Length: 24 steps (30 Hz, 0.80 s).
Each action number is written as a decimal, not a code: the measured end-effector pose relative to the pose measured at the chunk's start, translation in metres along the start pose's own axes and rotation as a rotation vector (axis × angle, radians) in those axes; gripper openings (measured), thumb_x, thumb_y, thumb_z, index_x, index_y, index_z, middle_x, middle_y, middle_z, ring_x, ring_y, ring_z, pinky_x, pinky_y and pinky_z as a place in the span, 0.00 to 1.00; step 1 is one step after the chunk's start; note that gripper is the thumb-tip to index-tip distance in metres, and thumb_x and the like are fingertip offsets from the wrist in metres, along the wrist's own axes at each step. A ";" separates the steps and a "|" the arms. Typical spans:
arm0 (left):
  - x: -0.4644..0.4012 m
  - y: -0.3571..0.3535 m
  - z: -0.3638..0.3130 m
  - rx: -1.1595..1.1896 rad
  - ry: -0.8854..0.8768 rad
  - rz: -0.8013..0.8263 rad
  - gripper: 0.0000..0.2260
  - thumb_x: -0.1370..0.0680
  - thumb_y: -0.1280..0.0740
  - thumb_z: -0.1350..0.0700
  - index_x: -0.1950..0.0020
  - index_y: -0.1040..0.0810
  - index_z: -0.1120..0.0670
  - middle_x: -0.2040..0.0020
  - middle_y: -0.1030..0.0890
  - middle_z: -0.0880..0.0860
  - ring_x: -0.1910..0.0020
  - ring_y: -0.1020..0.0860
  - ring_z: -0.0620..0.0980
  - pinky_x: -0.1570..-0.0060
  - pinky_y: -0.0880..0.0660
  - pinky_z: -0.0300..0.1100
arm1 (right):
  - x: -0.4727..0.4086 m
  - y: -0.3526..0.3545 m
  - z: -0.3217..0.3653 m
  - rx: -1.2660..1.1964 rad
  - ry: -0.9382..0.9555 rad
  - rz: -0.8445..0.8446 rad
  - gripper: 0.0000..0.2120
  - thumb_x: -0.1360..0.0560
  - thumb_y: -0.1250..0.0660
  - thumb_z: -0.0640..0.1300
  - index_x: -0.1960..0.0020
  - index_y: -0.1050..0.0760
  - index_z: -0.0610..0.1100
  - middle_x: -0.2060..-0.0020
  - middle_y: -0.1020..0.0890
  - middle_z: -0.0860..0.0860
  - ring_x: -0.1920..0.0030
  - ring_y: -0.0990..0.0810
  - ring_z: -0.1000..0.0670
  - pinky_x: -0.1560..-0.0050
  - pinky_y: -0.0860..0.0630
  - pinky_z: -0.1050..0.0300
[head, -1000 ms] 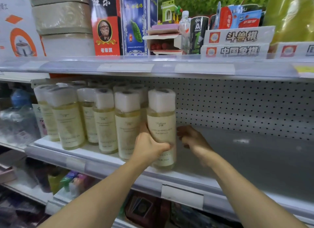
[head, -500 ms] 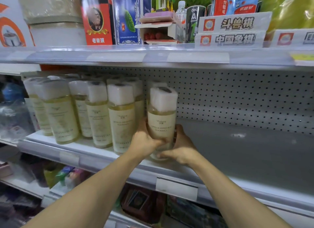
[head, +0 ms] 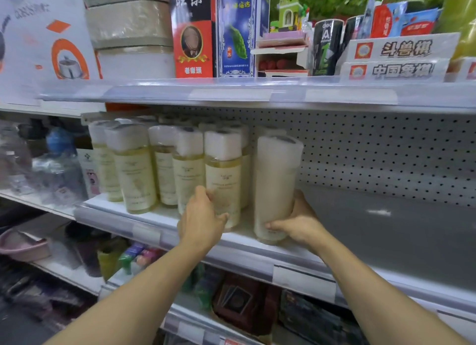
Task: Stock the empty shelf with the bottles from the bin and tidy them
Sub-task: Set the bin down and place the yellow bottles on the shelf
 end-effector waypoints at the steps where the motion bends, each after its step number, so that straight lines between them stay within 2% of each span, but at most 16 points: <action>1: -0.004 0.002 0.004 0.002 0.020 0.001 0.20 0.28 0.27 0.50 0.48 0.38 0.50 0.48 0.24 0.50 0.50 0.25 0.52 0.57 0.28 0.47 | 0.002 0.000 0.000 -0.020 -0.010 -0.007 0.36 0.39 0.19 0.39 0.40 0.37 0.48 0.44 0.23 0.51 0.41 0.24 0.48 0.40 0.26 0.53; 4: -0.013 -0.002 0.011 0.010 0.037 0.054 0.22 0.28 0.28 0.48 0.43 0.36 0.52 0.46 0.24 0.52 0.48 0.25 0.53 0.53 0.25 0.49 | 0.007 -0.005 0.001 -0.035 -0.035 -0.049 0.37 0.41 0.18 0.43 0.42 0.38 0.49 0.48 0.25 0.54 0.46 0.24 0.51 0.43 0.26 0.55; 6: -0.017 -0.007 0.012 0.004 0.031 0.081 0.22 0.28 0.28 0.47 0.42 0.35 0.54 0.45 0.25 0.53 0.46 0.25 0.53 0.51 0.25 0.48 | 0.007 -0.007 -0.002 0.027 -0.062 -0.104 0.38 0.44 0.17 0.46 0.42 0.36 0.46 0.48 0.23 0.52 0.47 0.22 0.50 0.45 0.25 0.56; 10: -0.027 -0.012 0.010 -0.014 0.015 0.101 0.22 0.28 0.27 0.45 0.43 0.31 0.56 0.47 0.24 0.54 0.46 0.25 0.54 0.50 0.26 0.47 | 0.003 -0.003 -0.006 0.122 -0.109 -0.223 0.40 0.46 0.16 0.51 0.42 0.34 0.45 0.45 0.21 0.48 0.44 0.21 0.47 0.44 0.24 0.56; 14: -0.033 -0.016 0.006 -0.023 -0.037 0.100 0.22 0.28 0.28 0.47 0.41 0.30 0.56 0.50 0.22 0.53 0.48 0.22 0.54 0.54 0.28 0.43 | 0.004 -0.001 -0.004 0.123 -0.126 -0.270 0.38 0.45 0.17 0.49 0.43 0.35 0.47 0.44 0.21 0.48 0.44 0.21 0.47 0.44 0.22 0.54; 17: -0.037 -0.020 0.003 0.011 -0.055 0.101 0.21 0.27 0.28 0.49 0.41 0.32 0.57 0.55 0.27 0.50 0.49 0.22 0.54 0.58 0.30 0.41 | 0.004 -0.001 -0.001 0.124 -0.139 -0.286 0.38 0.44 0.17 0.47 0.42 0.36 0.47 0.43 0.21 0.48 0.43 0.21 0.47 0.44 0.23 0.56; 20: -0.041 -0.029 0.001 0.029 -0.037 0.092 0.22 0.26 0.29 0.48 0.40 0.32 0.57 0.56 0.27 0.51 0.53 0.23 0.52 0.59 0.31 0.40 | 0.003 0.000 -0.002 0.115 -0.149 -0.304 0.38 0.44 0.17 0.47 0.43 0.36 0.47 0.43 0.21 0.48 0.42 0.22 0.47 0.46 0.24 0.58; 22: -0.045 -0.037 0.000 0.017 -0.016 0.091 0.23 0.25 0.30 0.49 0.37 0.33 0.57 0.54 0.25 0.51 0.55 0.24 0.50 0.56 0.28 0.41 | 0.004 0.000 -0.002 0.105 -0.145 -0.303 0.38 0.44 0.17 0.47 0.44 0.36 0.48 0.43 0.21 0.49 0.42 0.22 0.47 0.47 0.25 0.60; 24: -0.049 -0.045 -0.002 -0.011 -0.002 0.095 0.25 0.24 0.31 0.49 0.33 0.37 0.57 0.47 0.23 0.55 0.49 0.22 0.54 0.50 0.25 0.46 | 0.004 0.001 -0.001 0.099 -0.136 -0.298 0.38 0.44 0.17 0.46 0.43 0.36 0.47 0.43 0.21 0.49 0.43 0.22 0.48 0.50 0.26 0.62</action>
Point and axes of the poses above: each hand's wrist, its own x-axis away from the middle knuckle, its own y-axis out of the back of the hand, z = x × y, the point moved 9 cm from there along -x, towards the middle knuckle
